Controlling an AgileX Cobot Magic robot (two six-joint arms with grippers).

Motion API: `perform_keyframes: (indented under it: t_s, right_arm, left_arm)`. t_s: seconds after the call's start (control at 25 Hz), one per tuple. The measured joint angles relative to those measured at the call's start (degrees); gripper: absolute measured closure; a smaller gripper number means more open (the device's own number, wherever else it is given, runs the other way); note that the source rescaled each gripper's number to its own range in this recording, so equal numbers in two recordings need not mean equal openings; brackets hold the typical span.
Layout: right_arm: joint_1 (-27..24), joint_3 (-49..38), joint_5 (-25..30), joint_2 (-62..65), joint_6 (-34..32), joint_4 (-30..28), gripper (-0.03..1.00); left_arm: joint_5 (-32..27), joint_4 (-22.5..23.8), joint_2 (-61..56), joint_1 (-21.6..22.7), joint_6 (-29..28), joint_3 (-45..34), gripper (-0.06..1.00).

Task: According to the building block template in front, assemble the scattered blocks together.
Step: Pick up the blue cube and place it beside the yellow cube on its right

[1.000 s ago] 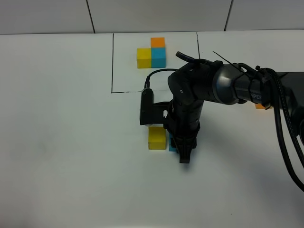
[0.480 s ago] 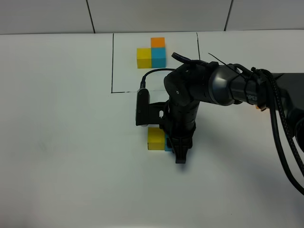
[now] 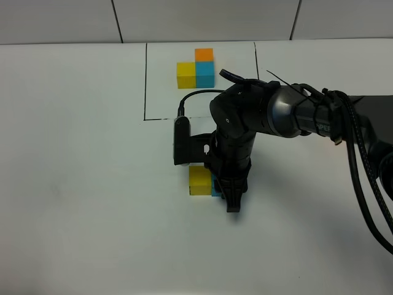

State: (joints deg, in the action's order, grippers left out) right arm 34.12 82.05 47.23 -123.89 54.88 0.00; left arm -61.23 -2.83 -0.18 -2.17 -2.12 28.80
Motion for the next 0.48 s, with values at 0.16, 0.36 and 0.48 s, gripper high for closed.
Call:
perform_keyframes:
  t_s: [0.16, 0.36, 0.48]
  right_arm:
    - [0.0, 0.06, 0.0, -0.05, 0.46, 0.0, 0.94]
    - [0.0, 0.06, 0.0, -0.05, 0.58, 0.31, 0.94]
    - [0.0, 0.06, -0.05, -0.09, 0.58, 0.31, 0.94]
  left_arm:
    - [0.0, 0.0, 0.0, 0.0, 0.0, 0.0, 0.11]
    - [0.0, 0.0, 0.0, 0.0, 0.0, 0.0, 0.11]
    - [0.0, 0.0, 0.0, 0.0, 0.0, 0.0, 0.11]
